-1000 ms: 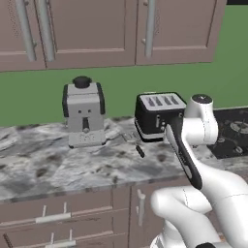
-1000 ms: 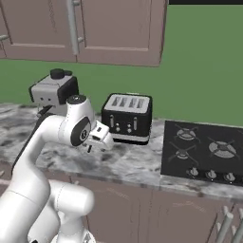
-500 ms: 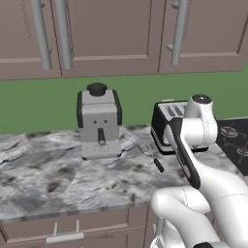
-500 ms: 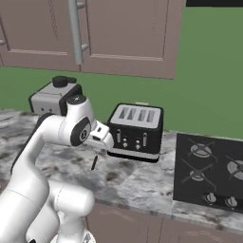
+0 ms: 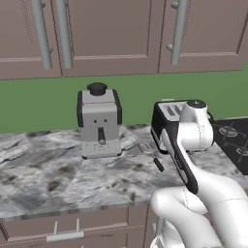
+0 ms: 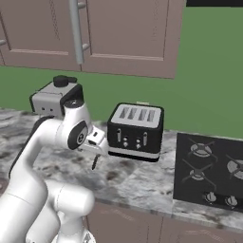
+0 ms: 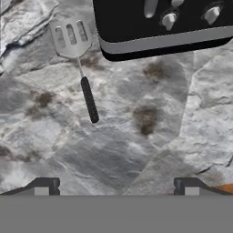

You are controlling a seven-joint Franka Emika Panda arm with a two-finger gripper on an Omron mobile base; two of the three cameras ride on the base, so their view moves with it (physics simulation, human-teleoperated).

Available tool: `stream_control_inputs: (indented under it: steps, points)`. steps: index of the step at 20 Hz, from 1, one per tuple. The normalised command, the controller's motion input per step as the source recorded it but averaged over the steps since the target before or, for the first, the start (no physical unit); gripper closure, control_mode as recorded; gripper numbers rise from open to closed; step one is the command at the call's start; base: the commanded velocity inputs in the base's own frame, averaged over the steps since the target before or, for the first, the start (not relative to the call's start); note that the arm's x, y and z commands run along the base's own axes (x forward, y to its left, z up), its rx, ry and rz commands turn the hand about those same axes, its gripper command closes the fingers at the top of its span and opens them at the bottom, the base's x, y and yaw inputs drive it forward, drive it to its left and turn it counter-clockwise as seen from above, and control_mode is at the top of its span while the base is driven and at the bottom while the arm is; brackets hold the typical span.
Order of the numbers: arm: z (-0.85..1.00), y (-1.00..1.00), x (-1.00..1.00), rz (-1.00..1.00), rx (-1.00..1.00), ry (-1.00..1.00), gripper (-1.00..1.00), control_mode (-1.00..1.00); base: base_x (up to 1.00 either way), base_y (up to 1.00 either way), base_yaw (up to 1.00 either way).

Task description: Put the potato and cucumber in the pot. Retrieve the spatula and lightly stir the vegetables in the pot.

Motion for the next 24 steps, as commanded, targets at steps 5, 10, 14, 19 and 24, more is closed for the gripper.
stream_control_inputs:
  steps: [5, 10, 14, 19, 24]
  points:
    - [-0.46, 0.31, 0.21, 0.10, 0.00, 0.05, -1.00, -1.00, 0.00, 0.00, 0.00]
    - [-0.34, 0.03, 0.42, 0.20, -0.01, 0.00, -1.00, -1.00, 0.00, 0.00, 0.00]
    - [-0.39, 0.00, 0.38, 0.17, 0.00, 0.00, -1.00, -1.00, 0.00, 0.00, 0.00]
    - [-0.35, 0.04, 0.44, 0.00, 0.00, 0.01, -1.00, -1.00, 0.00, 0.00, 0.00]
    - [-0.36, 0.01, 0.41, 0.00, -0.01, 0.06, -1.00, -1.00, 0.00, 0.00, 0.00]
